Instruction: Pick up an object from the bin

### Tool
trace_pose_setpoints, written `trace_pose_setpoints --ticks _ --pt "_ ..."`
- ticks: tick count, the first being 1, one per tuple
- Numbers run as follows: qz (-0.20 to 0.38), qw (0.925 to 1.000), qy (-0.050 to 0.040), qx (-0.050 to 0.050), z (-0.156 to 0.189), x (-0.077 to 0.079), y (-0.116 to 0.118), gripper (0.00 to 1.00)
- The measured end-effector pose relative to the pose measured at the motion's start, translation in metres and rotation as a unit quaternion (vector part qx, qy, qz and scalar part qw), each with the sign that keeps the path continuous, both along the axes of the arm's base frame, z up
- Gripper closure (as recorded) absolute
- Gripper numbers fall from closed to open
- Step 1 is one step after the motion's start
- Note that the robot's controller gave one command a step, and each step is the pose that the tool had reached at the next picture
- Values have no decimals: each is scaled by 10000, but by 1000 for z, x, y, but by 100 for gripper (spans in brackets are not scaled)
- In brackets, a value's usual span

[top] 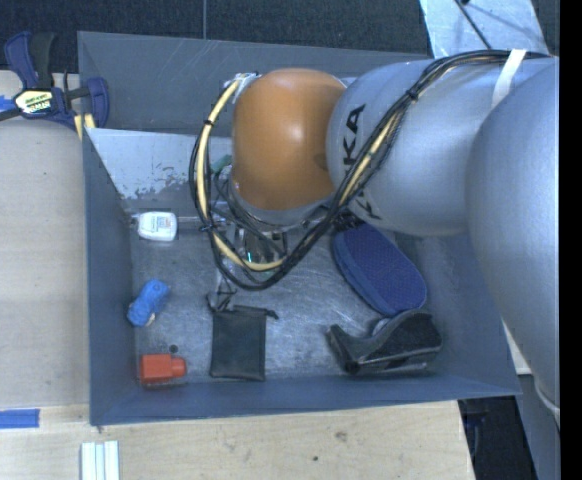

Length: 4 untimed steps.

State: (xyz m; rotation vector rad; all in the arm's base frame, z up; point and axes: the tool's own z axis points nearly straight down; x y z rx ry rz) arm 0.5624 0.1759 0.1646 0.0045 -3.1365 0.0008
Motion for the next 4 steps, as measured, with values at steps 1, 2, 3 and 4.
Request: trace_pose_setpoints --ticks 1,2,3,4 --pt "1180 9930 -34 13 -89 46 63 0" --pt "4724 8814 -14 20 -95 -63 55 0" --pt "4700 8827 -20 18 -94 -62 55 100" --pt "4614 8872 -83 8 35 -37 42 100"
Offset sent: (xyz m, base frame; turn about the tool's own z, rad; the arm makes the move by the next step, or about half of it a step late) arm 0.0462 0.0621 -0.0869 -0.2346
